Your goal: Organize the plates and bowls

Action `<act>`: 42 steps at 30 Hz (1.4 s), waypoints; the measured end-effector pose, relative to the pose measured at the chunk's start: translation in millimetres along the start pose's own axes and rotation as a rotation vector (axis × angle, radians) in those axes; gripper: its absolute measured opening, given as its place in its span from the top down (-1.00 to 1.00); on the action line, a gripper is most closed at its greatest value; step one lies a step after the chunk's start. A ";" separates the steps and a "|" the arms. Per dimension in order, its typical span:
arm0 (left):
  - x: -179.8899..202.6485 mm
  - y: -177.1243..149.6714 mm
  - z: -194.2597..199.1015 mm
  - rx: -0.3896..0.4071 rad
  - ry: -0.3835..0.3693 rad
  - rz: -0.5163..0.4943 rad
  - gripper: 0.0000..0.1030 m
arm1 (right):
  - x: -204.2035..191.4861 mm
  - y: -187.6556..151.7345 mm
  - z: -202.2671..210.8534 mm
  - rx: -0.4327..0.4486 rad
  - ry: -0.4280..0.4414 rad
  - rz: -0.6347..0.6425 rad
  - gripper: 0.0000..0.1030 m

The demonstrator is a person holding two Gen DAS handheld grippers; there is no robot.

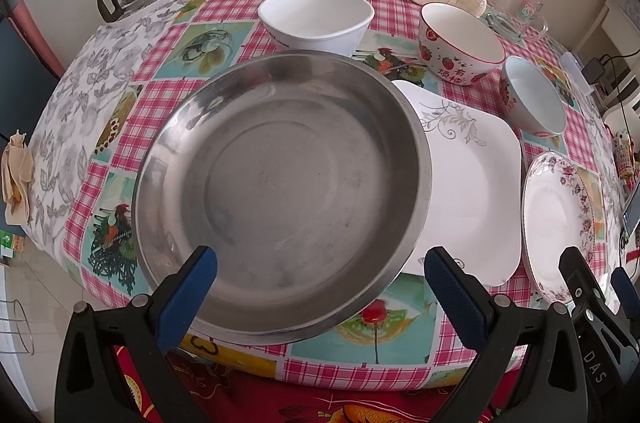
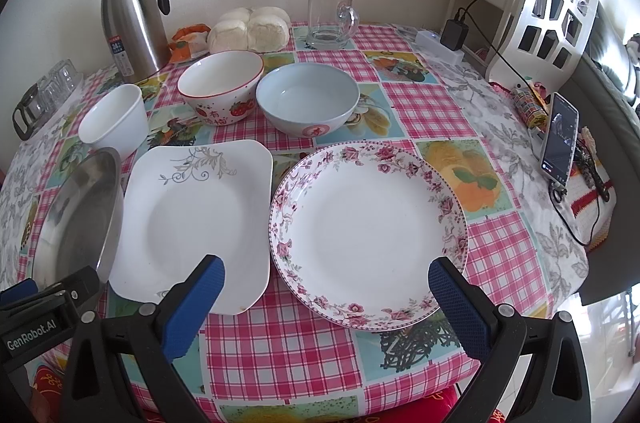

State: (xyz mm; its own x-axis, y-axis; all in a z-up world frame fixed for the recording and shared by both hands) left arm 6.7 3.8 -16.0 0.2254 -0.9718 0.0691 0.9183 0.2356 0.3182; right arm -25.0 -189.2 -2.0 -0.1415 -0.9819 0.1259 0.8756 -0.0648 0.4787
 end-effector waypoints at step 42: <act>-137.7 51.6 -22.4 0.035 -0.110 0.448 -1.00 | -76.9 25.0 -9.0 0.066 0.246 0.037 -1.00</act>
State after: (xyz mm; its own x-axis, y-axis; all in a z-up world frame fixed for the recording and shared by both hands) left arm 30.3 150.0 -30.2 0.5601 -0.7696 0.3066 0.7261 0.6342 0.2657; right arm 11.9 -116.9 -7.6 0.0137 -0.9977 -0.0666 0.8447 -0.0241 0.5347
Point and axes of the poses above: each gripper's, at about its wrist camera, not at the fingertips, and z roughly against the way its jaws point, x to its right, y to its top, the point moved 1 cm from there along -z, roughly the way its jaws point, and after that the axes turned 12 degrees about z, right-handed, at the moved point
